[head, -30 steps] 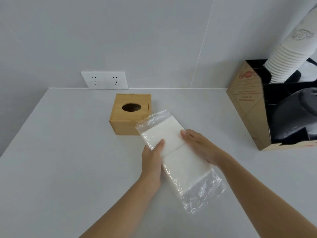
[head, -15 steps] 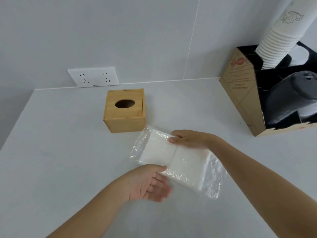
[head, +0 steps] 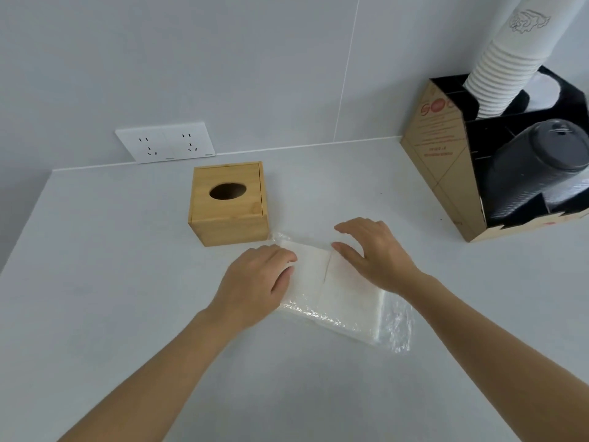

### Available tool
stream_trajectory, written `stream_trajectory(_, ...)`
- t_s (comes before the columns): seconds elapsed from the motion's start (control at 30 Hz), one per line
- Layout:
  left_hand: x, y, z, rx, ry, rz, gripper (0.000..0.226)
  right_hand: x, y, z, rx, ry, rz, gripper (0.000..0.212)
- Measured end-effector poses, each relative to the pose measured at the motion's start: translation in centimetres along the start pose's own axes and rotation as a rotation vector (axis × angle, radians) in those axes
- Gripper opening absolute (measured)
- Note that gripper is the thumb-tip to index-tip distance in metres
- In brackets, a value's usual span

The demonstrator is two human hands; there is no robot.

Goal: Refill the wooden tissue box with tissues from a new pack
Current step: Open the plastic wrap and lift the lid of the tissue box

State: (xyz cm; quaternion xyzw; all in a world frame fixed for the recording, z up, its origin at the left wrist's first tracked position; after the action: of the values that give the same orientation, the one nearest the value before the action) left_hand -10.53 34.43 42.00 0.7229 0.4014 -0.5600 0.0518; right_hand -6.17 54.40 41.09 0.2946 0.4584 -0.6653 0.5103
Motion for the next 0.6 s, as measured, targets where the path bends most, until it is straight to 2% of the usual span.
stream_trajectory(0.07,0.6,0.2,0.5,0.139,-0.031,0.006,0.029,-0.7,2.0,0.9,-0.033,0.045,-0.177,0.033)
stream_trajectory(0.1,1.1,0.2,0.7,0.164,-0.032,0.049,0.036,-0.7,3.0,1.2,-0.048,0.069,-0.184,0.038)
stream_trajectory(0.17,2.4,0.6,1.2,0.186,-0.043,0.218,0.06,0.4,5.1,1.9,-0.077,0.121,-0.066,0.057)
stream_trajectory(0.23,3.9,1.1,2.1,0.182,-0.069,0.387,0.081,1.7,6.7,2.1,-0.08,0.182,0.16,0.08)
stream_trajectory(0.33,5.1,1.6,3.1,0.177,-0.115,0.499,0.093,2.9,7.9,1.2,-0.079,0.259,0.409,0.103)
stream_trajectory(0.47,5.7,1.8,3.6,0.186,-0.127,0.562,0.1,3.4,7.7,0.3,-0.112,0.279,0.502,0.109)
stream_trajectory(0.6,5.1,1.0,3.5,0.148,-0.124,0.587,0.094,2.7,7.1,0.1,-0.073,0.188,0.559,0.103)
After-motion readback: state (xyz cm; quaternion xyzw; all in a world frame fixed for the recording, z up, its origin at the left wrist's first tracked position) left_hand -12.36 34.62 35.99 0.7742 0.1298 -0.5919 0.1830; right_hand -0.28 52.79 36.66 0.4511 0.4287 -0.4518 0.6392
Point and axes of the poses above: each hand's wrist, its own y-axis away from the middle knuckle, its own x-axis out of the palm, z = x × y, the point moved 3 cm from there along -y, towards the middle knuckle, and after that the axes turned 6 degrees about -z, right-handed, at the moved point
